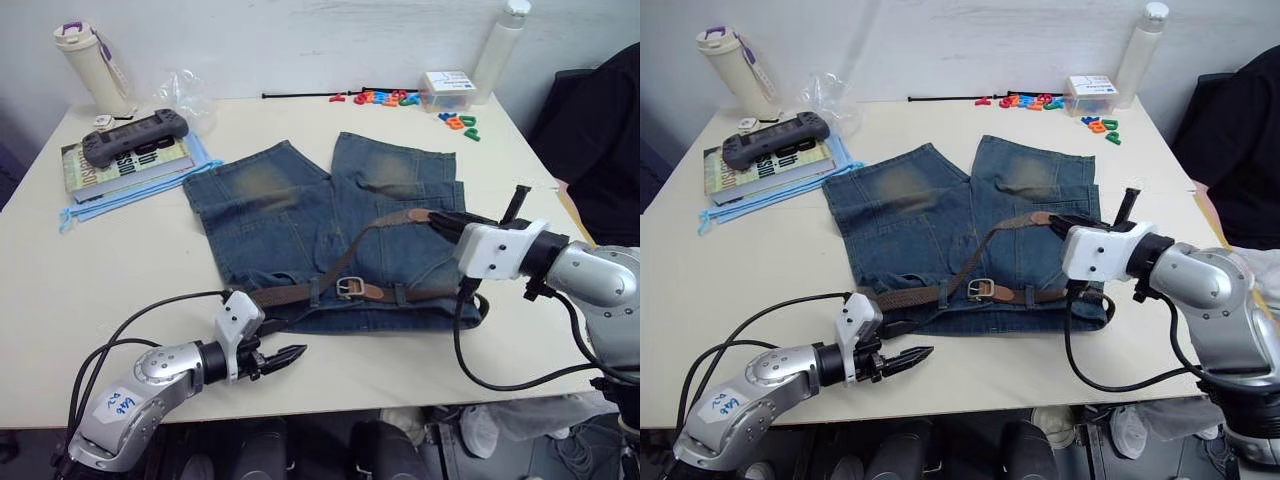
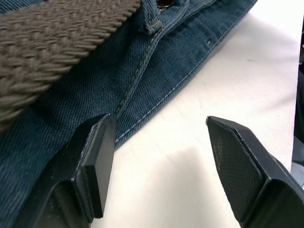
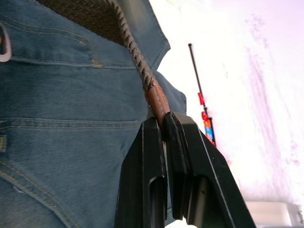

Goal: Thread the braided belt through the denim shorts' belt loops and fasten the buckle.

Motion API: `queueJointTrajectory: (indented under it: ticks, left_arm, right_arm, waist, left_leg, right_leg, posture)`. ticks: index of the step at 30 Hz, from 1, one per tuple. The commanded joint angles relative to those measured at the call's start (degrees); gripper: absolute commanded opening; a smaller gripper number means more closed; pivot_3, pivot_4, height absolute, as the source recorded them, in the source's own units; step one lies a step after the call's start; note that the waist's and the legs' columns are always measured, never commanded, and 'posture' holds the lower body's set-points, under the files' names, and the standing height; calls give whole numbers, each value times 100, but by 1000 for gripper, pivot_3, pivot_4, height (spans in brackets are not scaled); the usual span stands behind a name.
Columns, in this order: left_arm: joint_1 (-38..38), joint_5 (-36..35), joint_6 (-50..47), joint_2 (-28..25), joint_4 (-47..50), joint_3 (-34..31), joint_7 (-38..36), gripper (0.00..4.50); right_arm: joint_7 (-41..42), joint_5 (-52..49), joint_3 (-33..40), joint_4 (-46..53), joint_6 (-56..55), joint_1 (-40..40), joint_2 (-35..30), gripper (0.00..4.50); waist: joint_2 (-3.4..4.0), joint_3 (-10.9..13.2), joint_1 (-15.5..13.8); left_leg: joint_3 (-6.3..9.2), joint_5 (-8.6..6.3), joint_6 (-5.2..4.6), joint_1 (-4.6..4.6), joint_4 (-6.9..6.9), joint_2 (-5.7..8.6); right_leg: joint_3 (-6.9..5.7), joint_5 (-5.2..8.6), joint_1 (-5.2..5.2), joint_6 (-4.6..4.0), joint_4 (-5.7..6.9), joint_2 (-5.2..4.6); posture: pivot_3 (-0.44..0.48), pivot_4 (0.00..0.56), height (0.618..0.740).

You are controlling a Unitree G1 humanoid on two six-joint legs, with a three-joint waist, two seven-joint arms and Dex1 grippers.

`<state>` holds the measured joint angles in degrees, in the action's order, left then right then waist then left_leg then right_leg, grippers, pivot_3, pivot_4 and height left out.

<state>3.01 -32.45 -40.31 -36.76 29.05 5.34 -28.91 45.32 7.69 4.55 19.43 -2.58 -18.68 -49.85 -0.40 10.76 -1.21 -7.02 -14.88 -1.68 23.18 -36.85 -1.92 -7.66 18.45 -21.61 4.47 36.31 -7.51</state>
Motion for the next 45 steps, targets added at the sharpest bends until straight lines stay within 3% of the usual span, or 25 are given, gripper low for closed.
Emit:
queueJointTrajectory:
  ticks: [1, 13, 14, 16, 21, 27, 30, 33, 36, 45]
  left_arm:
    - [337, 356, -307, -168, -426, 79, 70, 3346]
    - [362, 83, -14, -2, 294, -397, -5, 3346]
    - [411, 7, -29, 6, 421, -479, -19, 3882]
    - [490, -211, -82, 33, 658, -660, -54, 4443]
    - [576, -1012, -291, -21, 1364, -1386, -119, 4443]
    - [113, -1851, -486, -155, 1765, -2154, 178, 4443]
    - [-167, -1085, -93, -365, 1854, -2064, 275, 4443]
    - [-444, 387, 644, -518, 1705, -1402, 643, 4443]
    - [-625, 1243, 1136, -309, 1626, -800, 934, 4443]
    - [-1426, 2359, 993, 415, 1218, 37, 1481, 4443]
  right_arm:
    - [-151, -97, 425, -28, -48, -138, -165, 0]
    - [-210, -157, -579, 1006, 672, -434, 677, 0]
    - [-212, -120, -671, 1032, 700, -483, 726, 0]
    - [-204, -45, -891, 1085, 745, -571, 827, 0]
    - [-188, 302, -1402, 1072, 748, -711, 994, 0]
    - [-115, 513, -1652, 937, 704, -778, 1023, 0]
    - [-57, 599, -1772, 876, 678, -853, 1037, 0]
    - [-35, 687, -1879, 839, 706, -935, 1064, 0]
    - [-15, 799, -1978, 810, 744, -1009, 1099, 0]
    - [62, 919, -2086, 859, 831, -1073, 1209, 0]
  waist:
    - [2, 1, -2]
    - [11, 4, 26]
    - [11, 5, 24]
    - [6, 8, 36]
    - [-12, 23, 56]
    - [-23, 33, 58]
    - [-31, 37, 56]
    - [-31, 38, 58]
    - [-32, 39, 69]
    - [-38, 43, 58]
  left_leg:
    - [0, 0, 0, 0, 0, 0]
    - [1, 0, 0, 3, 35, 0]
    - [0, 0, 0, 3, 44, 0]
    - [0, 4, 6, 4, 58, 2]
    - [-2, 42, 20, 15, 69, 2]
    - [-2, 40, 23, 17, 67, 7]
    - [-1, 43, 28, 16, 68, 7]
    - [-6, 46, 25, 15, 70, 12]
    - [-13, 47, 21, 17, 73, 13]
    - [-12, 52, 14, 28, 73, 9]
  right_leg:
    - [0, 0, 0, 0, -2, 0]
    - [0, -2, -5, 2, -30, 1]
    - [0, -2, -7, 2, -34, 1]
    - [-3, -1, -12, 1, -37, 3]
    - [-6, 2, -27, 0, -39, 7]
    - [-5, 2, -25, 3, -41, 5]
    - [-7, 1, -24, 3, -39, 7]
    - [-6, 1, -25, 4, -40, 7]
    - [-1, 1, -28, 4, -42, 7]
    - [-4, 0, -40, 4, -36, 9]
  posture:
    - [0, 150, 716]
    - [0, 150, 716]
    - [0, 150, 716]
    - [0, 150, 716]
    - [0, 150, 716]
    - [0, 150, 716]
    - [0, 150, 716]
    - [0, 150, 716]
    - [0, 150, 716]
    - [0, 150, 716]
